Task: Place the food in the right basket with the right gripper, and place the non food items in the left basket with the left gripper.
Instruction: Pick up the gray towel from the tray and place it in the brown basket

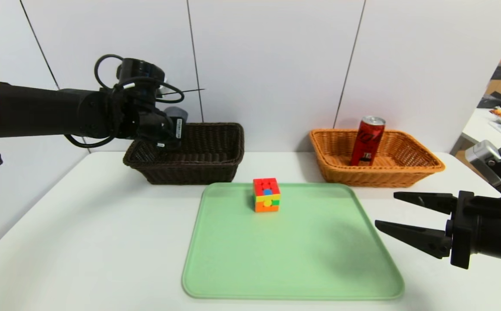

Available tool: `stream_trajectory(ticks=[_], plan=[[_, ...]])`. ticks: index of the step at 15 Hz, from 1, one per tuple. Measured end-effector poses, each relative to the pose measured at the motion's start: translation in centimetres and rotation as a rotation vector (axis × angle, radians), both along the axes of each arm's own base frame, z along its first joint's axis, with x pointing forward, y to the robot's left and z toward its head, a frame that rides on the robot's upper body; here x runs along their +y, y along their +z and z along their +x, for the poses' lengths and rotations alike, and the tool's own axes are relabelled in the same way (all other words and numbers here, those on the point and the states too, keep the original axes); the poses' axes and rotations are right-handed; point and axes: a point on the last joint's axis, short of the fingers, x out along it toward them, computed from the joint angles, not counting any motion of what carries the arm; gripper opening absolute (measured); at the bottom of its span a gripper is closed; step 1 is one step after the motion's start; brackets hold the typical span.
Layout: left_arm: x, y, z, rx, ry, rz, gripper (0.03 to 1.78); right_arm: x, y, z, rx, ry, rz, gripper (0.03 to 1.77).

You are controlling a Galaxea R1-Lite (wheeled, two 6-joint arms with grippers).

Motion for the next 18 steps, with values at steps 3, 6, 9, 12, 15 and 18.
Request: stream_trajectory(ticks=[3, 6, 9, 12, 15, 18], plan=[[0.1, -1.5, 1.4, 0.035, -0.029, -0.016, 0.34, 0.0, 0.0, 0.0, -0.001, 0.0, 0.0, 1.7], [0.3, -3.1, 2.5, 0.067, -0.012, -0.018, 0.34, 0.0, 0.0, 0.0, 0.001, -0.001, 0.001, 1.7], [0.5, -4.2, 3.1, 0.091, -0.002, -0.019, 0.34, 0.0, -0.1, 0.0, 0.005, -0.002, 0.0, 1.7], [0.4, -5.0, 3.5, 0.108, -0.001, -0.017, 0.34, 0.0, -0.1, 0.1, 0.007, -0.002, 0.0, 1.7], [0.4, -5.4, 3.8, 0.113, -0.002, -0.019, 0.34, 0.0, -0.1, 0.3, 0.007, -0.002, 0.0, 1.7], [0.2, -5.2, 4.2, 0.102, 0.001, -0.034, 0.66, 0.0, 0.0, 0.4, 0.008, -0.003, 0.0, 1.7]])
